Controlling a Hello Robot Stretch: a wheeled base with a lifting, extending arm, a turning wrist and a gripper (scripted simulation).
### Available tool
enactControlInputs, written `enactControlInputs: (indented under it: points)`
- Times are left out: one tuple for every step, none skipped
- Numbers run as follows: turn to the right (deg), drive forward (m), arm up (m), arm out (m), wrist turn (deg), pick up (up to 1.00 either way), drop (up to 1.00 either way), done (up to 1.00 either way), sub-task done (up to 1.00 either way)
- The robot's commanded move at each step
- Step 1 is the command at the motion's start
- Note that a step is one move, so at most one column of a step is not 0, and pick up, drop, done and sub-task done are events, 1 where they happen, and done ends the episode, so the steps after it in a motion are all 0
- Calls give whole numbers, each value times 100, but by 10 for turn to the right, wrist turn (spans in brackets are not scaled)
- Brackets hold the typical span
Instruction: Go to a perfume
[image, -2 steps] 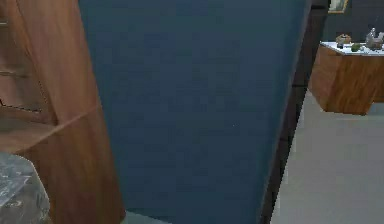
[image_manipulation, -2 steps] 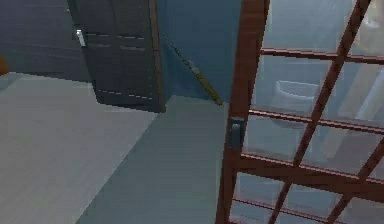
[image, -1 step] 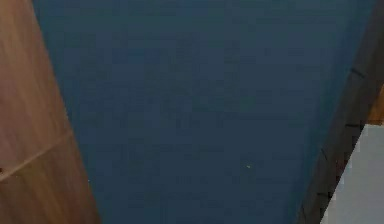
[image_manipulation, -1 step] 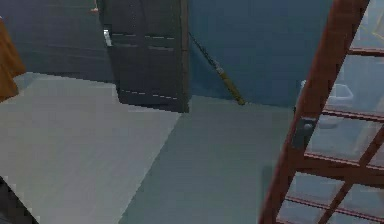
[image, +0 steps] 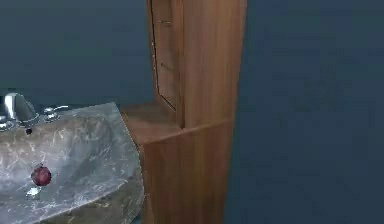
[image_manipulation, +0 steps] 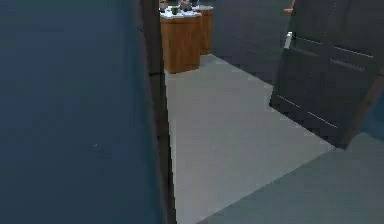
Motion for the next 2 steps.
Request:
enactControlInputs:
  points:
    - [-420,0,0,0,0,0,0,0,0]
    - [0,85,0,0,0,0,0,0,0]
